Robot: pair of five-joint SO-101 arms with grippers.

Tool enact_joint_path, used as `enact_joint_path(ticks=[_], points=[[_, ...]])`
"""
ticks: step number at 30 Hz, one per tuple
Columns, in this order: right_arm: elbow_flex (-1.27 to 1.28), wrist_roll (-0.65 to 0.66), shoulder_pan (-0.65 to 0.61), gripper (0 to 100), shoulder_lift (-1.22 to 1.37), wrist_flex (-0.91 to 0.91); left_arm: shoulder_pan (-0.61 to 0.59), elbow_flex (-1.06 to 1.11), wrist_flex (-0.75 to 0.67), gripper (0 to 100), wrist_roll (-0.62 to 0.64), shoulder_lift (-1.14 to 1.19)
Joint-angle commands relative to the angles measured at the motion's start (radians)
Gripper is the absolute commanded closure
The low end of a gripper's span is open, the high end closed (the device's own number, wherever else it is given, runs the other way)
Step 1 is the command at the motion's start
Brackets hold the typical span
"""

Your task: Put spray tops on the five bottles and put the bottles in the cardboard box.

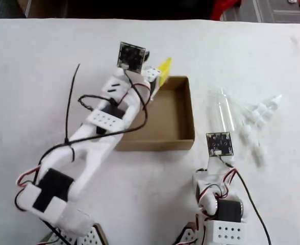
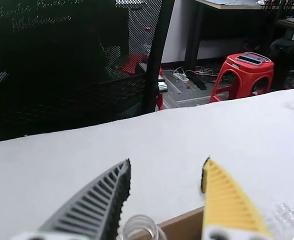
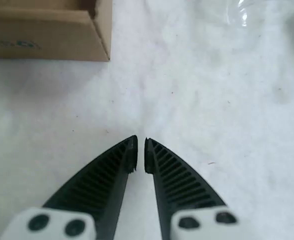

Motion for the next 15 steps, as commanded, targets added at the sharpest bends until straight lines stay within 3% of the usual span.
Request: enact_joint_path(ticks=[1, 15], points=[[0.009, -0.005, 0.008, 98.2, -0.005, 0.005, 0.015, -0.046, 0.029, 78, 0.011, -0.139], [0.009, -0.005, 0.008, 98.2, -0.005, 0.005, 0.008, -0.046, 0.437, 78, 0.015, -0.556]])
